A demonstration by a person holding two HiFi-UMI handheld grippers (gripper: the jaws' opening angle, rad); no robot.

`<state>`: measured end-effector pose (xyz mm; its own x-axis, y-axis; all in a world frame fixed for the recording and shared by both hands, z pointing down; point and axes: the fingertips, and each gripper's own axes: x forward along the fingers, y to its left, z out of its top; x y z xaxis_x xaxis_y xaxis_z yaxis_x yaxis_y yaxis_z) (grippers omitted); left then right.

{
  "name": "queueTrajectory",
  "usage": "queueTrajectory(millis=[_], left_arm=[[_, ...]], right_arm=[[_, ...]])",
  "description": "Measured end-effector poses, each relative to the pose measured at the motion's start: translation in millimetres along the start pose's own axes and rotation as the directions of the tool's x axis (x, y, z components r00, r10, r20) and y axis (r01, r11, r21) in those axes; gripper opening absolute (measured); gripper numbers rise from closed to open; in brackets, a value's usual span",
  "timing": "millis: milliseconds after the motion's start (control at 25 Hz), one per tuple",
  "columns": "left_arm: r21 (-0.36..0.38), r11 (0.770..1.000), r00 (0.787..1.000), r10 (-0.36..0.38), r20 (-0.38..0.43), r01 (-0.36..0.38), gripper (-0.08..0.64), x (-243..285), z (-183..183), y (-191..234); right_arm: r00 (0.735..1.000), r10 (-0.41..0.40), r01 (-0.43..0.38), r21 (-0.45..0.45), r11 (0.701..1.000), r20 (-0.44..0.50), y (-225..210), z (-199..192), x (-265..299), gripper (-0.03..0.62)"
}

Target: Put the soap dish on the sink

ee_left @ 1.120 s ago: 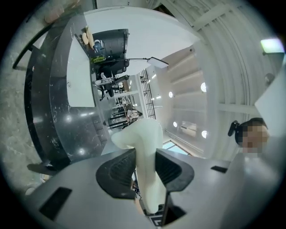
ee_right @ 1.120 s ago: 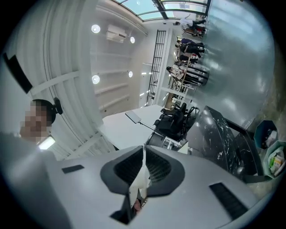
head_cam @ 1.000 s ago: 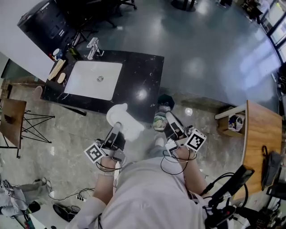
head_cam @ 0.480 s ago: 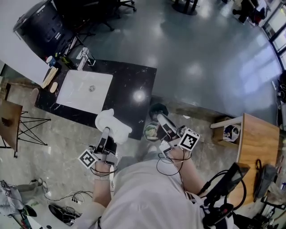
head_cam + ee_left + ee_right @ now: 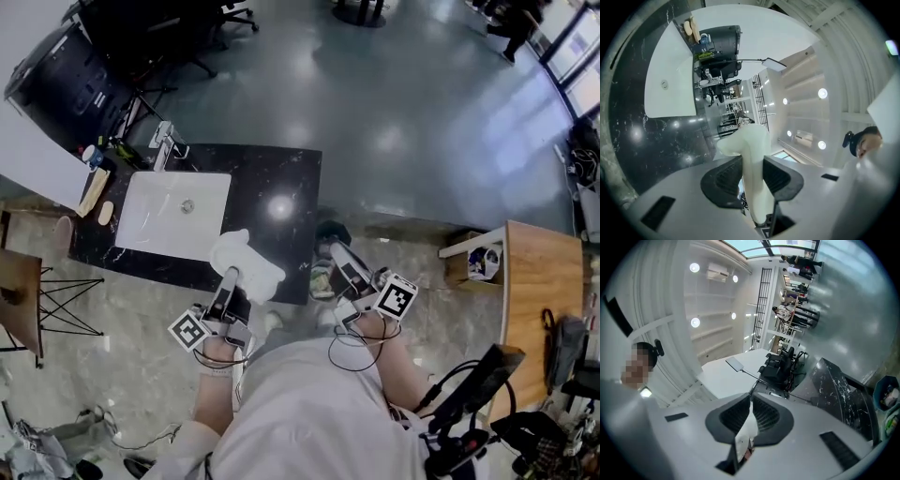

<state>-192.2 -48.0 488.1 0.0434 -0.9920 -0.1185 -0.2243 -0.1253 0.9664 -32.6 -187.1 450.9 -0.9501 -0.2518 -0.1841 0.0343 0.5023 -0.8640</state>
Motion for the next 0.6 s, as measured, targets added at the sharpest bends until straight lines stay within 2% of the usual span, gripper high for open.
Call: queueTrajectory(millis=[240, 600], left_arm=[[-0.014, 1.0, 0.998, -0.028, -0.051, 0.027, 0.124, 8, 14, 5], [-0.049, 0.999, 0.994, -0.015, -0.113, 0.01, 0.124, 26, 13, 22]], right_arm=[[0.999, -0.025, 0.026, -0.016, 1.0, 0.027, 6, -14, 9, 0.032], [0.995, -0.069, 0.069, -0.002, 0.998, 0.074, 6, -19, -1, 0.032]])
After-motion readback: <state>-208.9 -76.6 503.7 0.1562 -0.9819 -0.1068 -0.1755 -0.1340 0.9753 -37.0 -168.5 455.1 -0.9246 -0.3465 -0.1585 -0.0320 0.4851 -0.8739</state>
